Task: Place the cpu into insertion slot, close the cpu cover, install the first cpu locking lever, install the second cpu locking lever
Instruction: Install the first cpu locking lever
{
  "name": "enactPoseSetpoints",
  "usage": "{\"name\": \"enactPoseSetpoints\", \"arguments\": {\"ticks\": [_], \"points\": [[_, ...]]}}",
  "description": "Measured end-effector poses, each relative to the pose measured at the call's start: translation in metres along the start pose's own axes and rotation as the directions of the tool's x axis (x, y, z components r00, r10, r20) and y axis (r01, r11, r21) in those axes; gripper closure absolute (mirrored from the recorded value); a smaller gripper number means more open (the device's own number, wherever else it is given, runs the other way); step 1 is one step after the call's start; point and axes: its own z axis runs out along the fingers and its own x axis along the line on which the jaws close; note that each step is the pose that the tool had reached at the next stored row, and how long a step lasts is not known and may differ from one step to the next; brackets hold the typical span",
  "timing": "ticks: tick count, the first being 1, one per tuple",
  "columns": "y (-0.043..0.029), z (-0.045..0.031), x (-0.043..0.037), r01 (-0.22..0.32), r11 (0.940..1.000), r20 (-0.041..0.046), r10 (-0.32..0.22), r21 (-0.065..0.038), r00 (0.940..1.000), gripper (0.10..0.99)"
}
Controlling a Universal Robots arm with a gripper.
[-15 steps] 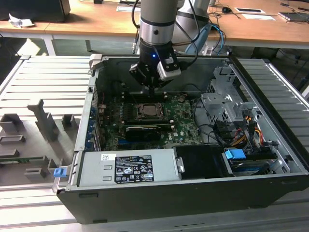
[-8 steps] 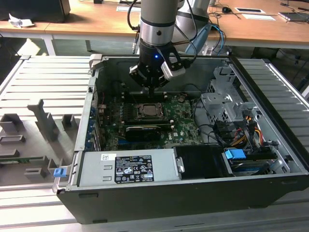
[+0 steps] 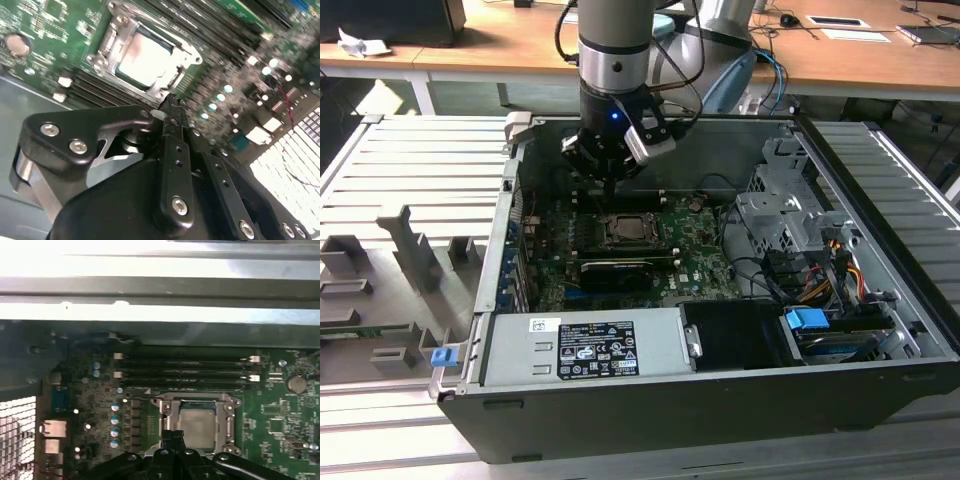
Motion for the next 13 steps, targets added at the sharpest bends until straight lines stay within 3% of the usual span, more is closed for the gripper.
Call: {"name": "enactPoseSetpoints", "arguments": {"ticks": [2,5,13], "points": [[0.0015,0.0007,0.0139,0.0,1.0,0.0001,0.0,0.0,1.0,0.98],[0.0037,0.0023,0.0273,0.0,1.0,0.0002,0.0,0.0,1.0,0.98],[0.0126,0.0048,0.0407,0.0,1.0,0.0002,0.0,-0.005,1.0,0.98]]}}
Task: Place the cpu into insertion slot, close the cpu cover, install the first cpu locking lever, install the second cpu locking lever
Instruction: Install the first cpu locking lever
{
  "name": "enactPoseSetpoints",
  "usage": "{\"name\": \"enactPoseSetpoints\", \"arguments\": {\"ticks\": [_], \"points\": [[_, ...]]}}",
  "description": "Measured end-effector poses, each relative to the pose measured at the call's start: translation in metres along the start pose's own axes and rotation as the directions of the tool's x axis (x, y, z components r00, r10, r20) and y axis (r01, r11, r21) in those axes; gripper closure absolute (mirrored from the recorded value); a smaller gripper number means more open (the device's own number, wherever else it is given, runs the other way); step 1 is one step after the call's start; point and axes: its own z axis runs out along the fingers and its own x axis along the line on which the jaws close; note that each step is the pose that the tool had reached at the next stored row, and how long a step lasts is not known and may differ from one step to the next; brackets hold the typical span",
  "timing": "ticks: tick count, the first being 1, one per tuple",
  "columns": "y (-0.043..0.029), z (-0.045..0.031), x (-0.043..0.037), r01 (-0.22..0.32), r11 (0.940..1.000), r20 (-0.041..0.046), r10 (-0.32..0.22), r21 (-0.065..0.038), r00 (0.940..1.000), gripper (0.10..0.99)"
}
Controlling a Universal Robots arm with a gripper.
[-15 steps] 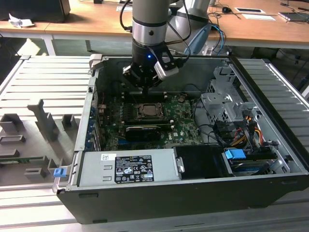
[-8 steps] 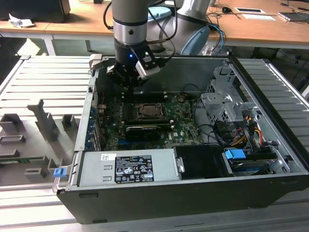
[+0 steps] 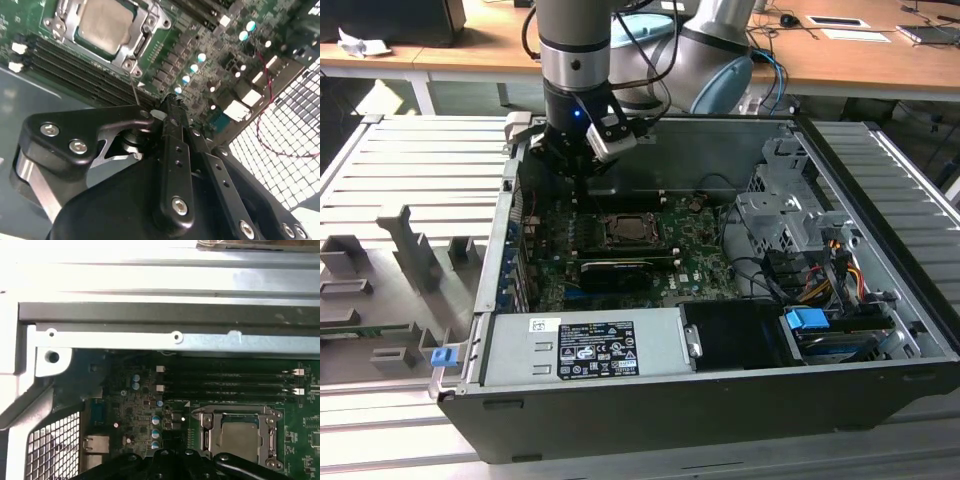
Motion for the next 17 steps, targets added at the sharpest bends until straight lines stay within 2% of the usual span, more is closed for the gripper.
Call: {"name": "enactPoseSetpoints", "arguments": {"ticks": [3,5,9,15,17], "points": [[0.0068,0.0013,0.0023,0.0,1.0,0.0001,0.0,-0.001,1.0,0.98],[0.0144,0.0032,0.0025,0.0,1.0,0.0,0.0,0.0,1.0,0.98],[0.0154,0.0042,-0.0001,0.0,1.0,-0.0001,0.0,-0.001,1.0,0.98],[0.015,0.0068,-0.0284,0.0,1.0,-0.0003,0.0,-0.001,1.0,0.98],[0.0149,0.0095,-0.0426,0.0,1.0,-0.0009,0.0,-0.001,1.0,0.98]]}}
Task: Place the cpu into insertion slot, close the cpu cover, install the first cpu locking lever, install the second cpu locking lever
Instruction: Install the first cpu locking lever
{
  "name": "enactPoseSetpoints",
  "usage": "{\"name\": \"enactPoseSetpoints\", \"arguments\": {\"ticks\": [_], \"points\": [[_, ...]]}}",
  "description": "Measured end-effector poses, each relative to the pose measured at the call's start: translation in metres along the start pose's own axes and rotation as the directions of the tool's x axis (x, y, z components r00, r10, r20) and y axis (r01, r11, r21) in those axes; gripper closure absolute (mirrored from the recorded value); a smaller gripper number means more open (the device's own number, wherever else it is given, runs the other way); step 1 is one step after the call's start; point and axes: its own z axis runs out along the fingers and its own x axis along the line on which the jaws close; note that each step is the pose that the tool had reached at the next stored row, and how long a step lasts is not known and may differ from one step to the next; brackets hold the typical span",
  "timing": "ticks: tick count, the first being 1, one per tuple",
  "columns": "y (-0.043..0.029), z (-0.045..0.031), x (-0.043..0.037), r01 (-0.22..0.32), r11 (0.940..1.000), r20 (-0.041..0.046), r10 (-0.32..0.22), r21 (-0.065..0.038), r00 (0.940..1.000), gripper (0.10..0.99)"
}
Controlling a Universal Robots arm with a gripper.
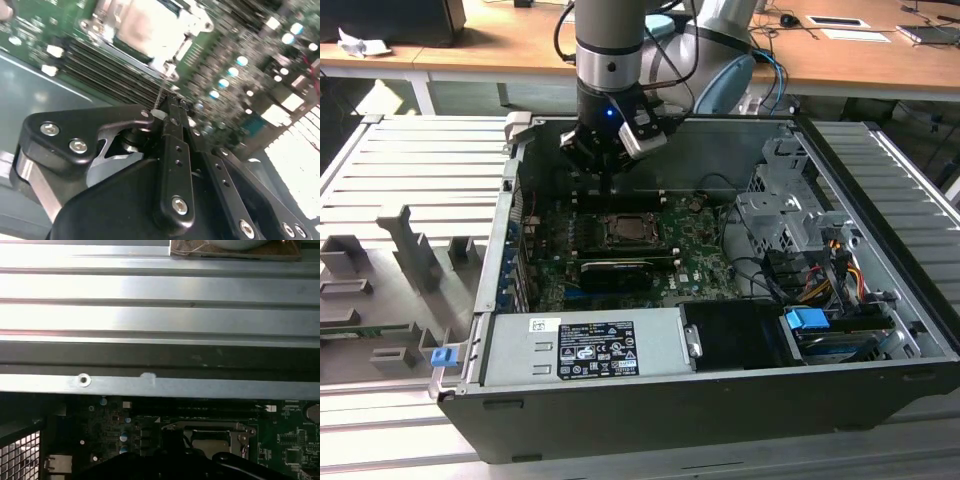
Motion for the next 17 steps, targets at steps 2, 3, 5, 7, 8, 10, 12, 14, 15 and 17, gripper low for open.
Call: {"name": "enactPoseSetpoints", "arguments": {"ticks": [2,3,5,7,8,10,12,14,15,17], "points": [[-0.0001,0.0018,-0.0103,0.0,1.0,-0.0018,0.0,0.0,1.0,0.98],[-0.0001,0.0024,-0.0146,0.0,1.0,-0.0031,0.0,0.0,1.0,0.98],[-0.0004,0.0033,-0.0277,0.0,1.0,-0.0046,0.0,-0.004,1.0,0.98],[-0.0004,0.0044,-0.0283,0.001,0.9999,-0.0036,-0.001,-0.013,1.0,0.98],[-0.0005,0.0049,-0.028,0.004,0.9999,0.0024,-0.003,-0.014,1.0,0.98],[-0.0005,0.0053,-0.0279,0.011,0.9998,0.0143,-0.011,-0.014,0.9998,0.98],[-0.0006,0.0067,-0.0279,0.021,0.9997,0.0189,-0.021,-0.014,0.9996,0.98],[-0.0009,0.0105,-0.0279,0.026,0.9996,0.0187,-0.026,-0.014,0.9995,0.98],[-0.0009,0.0114,-0.0279,0.027,0.9995,0.0187,-0.026,-0.016,0.9995,0.98],[-0.0009,0.013,-0.0281,0.027,0.9994,0.0189,-0.027,-0.021,0.9995,0.98]]}}
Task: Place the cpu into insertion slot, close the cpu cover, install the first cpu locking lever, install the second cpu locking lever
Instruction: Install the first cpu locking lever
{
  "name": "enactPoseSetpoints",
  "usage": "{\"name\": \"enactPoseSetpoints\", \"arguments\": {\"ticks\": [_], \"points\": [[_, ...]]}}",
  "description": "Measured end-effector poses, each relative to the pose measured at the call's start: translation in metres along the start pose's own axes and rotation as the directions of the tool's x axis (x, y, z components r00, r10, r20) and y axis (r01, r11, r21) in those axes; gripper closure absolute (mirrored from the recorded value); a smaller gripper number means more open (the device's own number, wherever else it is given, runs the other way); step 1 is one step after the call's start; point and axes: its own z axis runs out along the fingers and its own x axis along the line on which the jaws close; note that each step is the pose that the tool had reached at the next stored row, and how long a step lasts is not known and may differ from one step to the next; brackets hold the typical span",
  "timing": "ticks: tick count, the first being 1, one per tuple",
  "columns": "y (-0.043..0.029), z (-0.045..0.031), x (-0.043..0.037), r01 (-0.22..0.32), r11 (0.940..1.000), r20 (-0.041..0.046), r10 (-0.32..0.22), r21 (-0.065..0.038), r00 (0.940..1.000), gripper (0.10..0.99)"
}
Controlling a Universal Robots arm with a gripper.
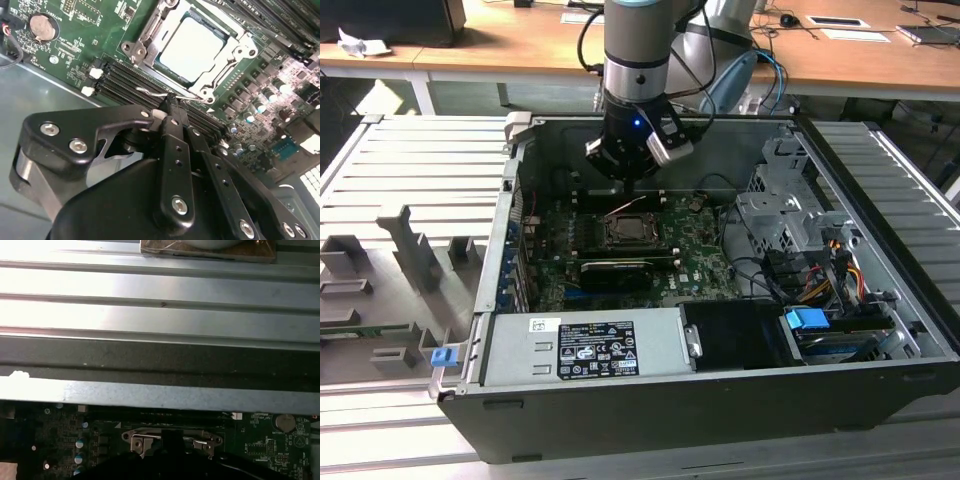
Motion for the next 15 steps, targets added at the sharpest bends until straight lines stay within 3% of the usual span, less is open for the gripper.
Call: {"name": "enactPoseSetpoints", "arguments": {"ticks": [3,9,15], "points": [[-0.0003,0.0047,-0.0006,0.0,0.9999,0.0008,0.0,-0.016,1.0,0.98],[-0.0006,0.0126,-0.0007,-0.003,0.9998,0.001,0.003,-0.019,1.0,0.98],[0.0004,0.0158,-0.0025,-0.003,0.9995,0.0017,0.003,-0.031,1.0,0.98]]}}
